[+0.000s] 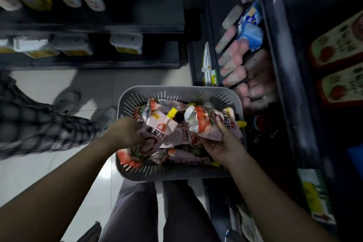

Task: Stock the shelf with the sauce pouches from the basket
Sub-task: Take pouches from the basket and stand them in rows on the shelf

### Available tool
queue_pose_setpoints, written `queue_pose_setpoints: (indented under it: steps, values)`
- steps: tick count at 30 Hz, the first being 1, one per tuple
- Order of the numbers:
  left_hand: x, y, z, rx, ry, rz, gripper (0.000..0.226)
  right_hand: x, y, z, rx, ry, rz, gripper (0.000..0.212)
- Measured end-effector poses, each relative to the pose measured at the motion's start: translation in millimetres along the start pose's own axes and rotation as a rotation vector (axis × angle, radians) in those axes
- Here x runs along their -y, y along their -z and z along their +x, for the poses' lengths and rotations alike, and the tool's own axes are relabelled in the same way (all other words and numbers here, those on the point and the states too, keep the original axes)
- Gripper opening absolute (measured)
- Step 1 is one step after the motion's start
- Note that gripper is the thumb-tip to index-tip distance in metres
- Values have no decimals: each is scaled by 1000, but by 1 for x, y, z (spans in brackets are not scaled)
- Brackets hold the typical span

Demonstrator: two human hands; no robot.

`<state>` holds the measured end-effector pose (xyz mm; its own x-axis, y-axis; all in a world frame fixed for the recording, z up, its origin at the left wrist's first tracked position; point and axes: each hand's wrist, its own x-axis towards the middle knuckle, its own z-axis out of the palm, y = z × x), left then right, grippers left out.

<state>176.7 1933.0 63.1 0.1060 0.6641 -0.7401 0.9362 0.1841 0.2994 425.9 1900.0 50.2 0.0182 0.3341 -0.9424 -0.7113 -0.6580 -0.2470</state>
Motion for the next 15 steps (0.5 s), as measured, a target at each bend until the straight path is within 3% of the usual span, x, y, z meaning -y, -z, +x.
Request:
queue_pose_setpoints:
  steps: [4, 8, 13, 15]
  values:
    - [-18, 14, -24, -103, 43, -482, 34, 18, -8, -27, 86, -4, -197, 37]
    - [-42, 27, -42, -87, 52, -896, 25, 31, -13, -54, 181, 10, -292, 47]
    - [-56, 41, -52, 123, -28, -1149, 35, 45, -15, -82, 331, 76, -249, 28]
    - [-60, 43, -54, 200, -65, -1236, 38, 50, -16, -92, 332, 136, -238, 32]
